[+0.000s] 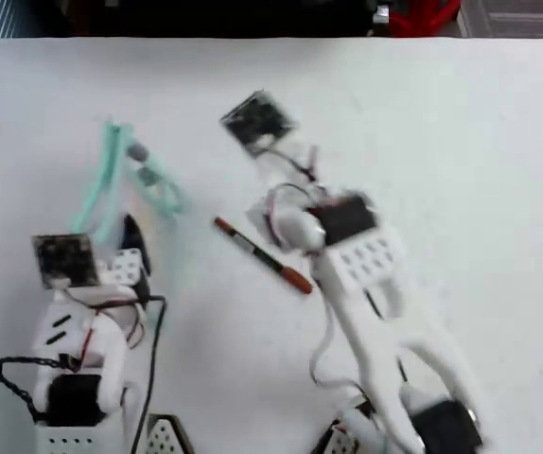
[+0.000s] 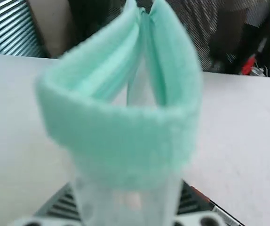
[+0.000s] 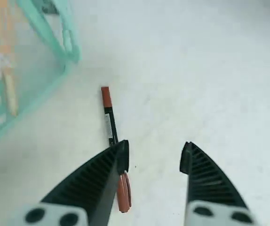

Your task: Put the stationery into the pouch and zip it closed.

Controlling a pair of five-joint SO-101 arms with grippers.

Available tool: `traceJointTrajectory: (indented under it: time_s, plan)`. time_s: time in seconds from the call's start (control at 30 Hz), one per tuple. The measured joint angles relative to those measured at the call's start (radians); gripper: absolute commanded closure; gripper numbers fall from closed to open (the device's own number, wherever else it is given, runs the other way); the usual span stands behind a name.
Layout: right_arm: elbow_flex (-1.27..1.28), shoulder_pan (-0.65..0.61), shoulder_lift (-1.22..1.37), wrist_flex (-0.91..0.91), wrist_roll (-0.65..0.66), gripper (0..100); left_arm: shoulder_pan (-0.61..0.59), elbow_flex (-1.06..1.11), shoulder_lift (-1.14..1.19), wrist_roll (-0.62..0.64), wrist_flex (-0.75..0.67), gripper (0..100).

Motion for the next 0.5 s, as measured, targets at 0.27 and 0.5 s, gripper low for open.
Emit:
traceJointTrajectory:
  time_s: [0.27,0.5]
  plan:
    - [-0.163,-0.009,0.471,-0.009,0.06,88.2,-0.103,0.0,0.0,0.091,-0.018,98]
    - [-0.379,-0.038,0.715,0.146,0.066,78.3,-0.092,0.0,0.0,0.095,-0.018,98]
